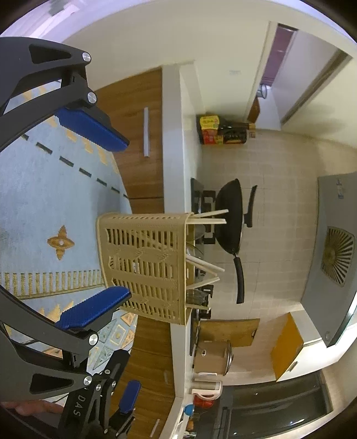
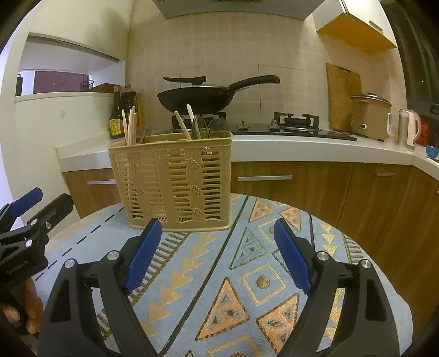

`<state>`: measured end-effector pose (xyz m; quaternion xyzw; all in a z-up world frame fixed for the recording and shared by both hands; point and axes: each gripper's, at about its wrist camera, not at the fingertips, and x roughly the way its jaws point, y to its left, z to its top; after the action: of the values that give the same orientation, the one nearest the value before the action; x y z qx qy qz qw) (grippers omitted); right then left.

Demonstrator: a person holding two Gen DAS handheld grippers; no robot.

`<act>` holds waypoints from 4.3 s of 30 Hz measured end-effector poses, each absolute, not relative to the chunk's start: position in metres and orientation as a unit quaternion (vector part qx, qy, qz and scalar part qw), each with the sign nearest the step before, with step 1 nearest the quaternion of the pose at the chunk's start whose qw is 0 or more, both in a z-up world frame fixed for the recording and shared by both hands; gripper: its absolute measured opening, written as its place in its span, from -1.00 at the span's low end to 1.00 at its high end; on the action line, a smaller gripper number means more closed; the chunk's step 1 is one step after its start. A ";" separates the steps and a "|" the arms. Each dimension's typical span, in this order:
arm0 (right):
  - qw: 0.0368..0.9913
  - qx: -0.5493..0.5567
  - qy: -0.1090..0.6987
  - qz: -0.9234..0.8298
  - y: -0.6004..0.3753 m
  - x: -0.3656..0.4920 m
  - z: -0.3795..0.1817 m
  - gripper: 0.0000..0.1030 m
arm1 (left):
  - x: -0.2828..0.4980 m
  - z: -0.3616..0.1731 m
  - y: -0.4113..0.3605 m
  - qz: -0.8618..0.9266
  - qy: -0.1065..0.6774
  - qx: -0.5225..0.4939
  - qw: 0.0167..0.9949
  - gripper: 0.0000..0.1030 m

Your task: Organize utensils

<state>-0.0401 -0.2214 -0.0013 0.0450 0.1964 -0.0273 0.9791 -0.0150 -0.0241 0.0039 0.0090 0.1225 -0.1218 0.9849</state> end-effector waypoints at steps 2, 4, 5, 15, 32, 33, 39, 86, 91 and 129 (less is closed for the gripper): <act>0.979 0.051 0.195 -0.028 -0.224 -0.041 -0.002 0.62 | -0.014 0.003 -0.022 -0.116 0.128 0.005 0.985 0.85; 0.979 0.054 0.195 -0.029 -0.225 -0.040 -0.001 0.64 | -0.014 0.002 -0.020 -0.109 0.128 0.002 0.986 0.85; 0.978 0.055 0.198 -0.029 -0.225 -0.039 -0.002 0.65 | -0.013 0.002 -0.020 -0.106 0.129 0.000 0.986 0.85; 0.978 0.055 0.201 -0.030 -0.226 -0.038 -0.004 0.72 | -0.015 0.003 -0.019 -0.101 0.124 0.002 0.987 0.85; 0.979 0.052 0.196 -0.031 -0.225 -0.038 -0.003 0.82 | -0.012 0.002 -0.024 -0.104 0.139 0.009 0.985 0.85; 0.979 0.053 0.196 -0.032 -0.225 -0.039 -0.004 0.82 | -0.012 0.001 -0.024 -0.105 0.140 0.009 0.985 0.85; 0.978 0.052 0.197 -0.033 -0.225 -0.038 -0.004 0.82 | -0.012 0.000 -0.024 -0.105 0.143 0.010 0.984 0.85; 0.977 0.052 0.203 -0.039 -0.227 -0.036 -0.006 0.85 | -0.011 -0.002 -0.023 -0.103 0.150 0.006 0.983 0.85; 0.976 0.052 0.206 -0.039 -0.228 -0.035 -0.007 0.85 | -0.011 -0.001 -0.023 -0.103 0.151 0.005 0.983 0.85; 0.976 0.051 0.207 -0.038 -0.228 -0.033 -0.008 0.85 | -0.015 0.001 -0.022 -0.098 0.147 0.002 0.984 0.85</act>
<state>-0.0332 -0.2279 -0.0080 0.0506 0.2068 -0.0378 0.9763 -0.0146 -0.0217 0.0005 0.0015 0.1470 -0.0977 0.9843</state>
